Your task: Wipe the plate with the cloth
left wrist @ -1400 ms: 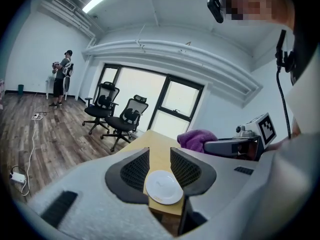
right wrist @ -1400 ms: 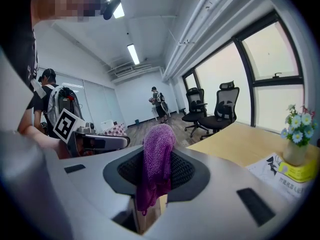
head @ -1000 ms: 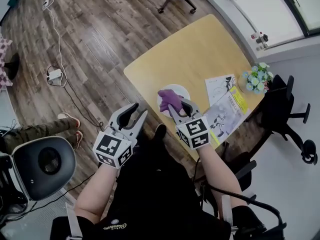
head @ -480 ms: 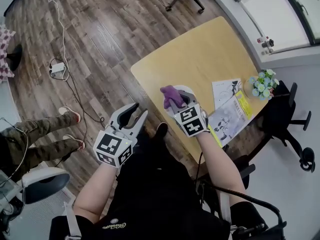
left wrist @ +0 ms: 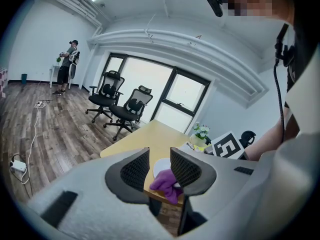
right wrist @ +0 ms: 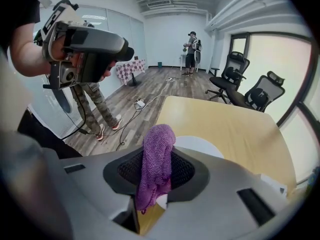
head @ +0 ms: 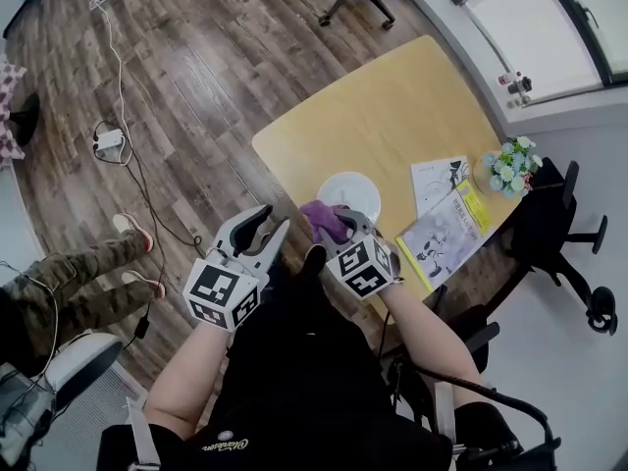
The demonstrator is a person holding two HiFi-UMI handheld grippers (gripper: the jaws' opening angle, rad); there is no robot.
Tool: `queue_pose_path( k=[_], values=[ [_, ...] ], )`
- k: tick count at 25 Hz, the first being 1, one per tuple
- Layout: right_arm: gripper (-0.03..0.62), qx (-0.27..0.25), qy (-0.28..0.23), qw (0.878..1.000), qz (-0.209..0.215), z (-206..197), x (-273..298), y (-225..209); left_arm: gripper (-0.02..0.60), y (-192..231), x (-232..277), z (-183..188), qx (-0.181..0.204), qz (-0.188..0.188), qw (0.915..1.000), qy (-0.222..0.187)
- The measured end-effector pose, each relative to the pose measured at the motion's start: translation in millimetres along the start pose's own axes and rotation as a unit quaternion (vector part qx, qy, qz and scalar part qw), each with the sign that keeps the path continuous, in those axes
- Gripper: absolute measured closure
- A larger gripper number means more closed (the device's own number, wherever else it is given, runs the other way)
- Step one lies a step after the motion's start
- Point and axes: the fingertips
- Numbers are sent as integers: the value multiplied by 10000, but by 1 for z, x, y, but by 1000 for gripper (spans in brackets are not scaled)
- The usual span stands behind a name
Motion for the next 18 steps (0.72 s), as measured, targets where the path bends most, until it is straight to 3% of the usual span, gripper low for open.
queue_pose_path(
  k=[5,14,18],
  values=[
    [493,-32,118,9998,-152,1,10,-14,453,4,-2,1,-12,-27,10000,1],
    [493,-39,423,9957,-824,-7,30,-89,453,6,-5,1,-28,79,10000,-12],
    [493,34,476,9941,-969,-10,30,-103,453,8,-10,-3,-51,103,9999,-8]
  ],
)
Point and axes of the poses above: the fingertips, and each gripper's own axes: x forward along the fingers, y to its left, z out of its top, and after that the axes turned 11 degrees about -z, right-handed
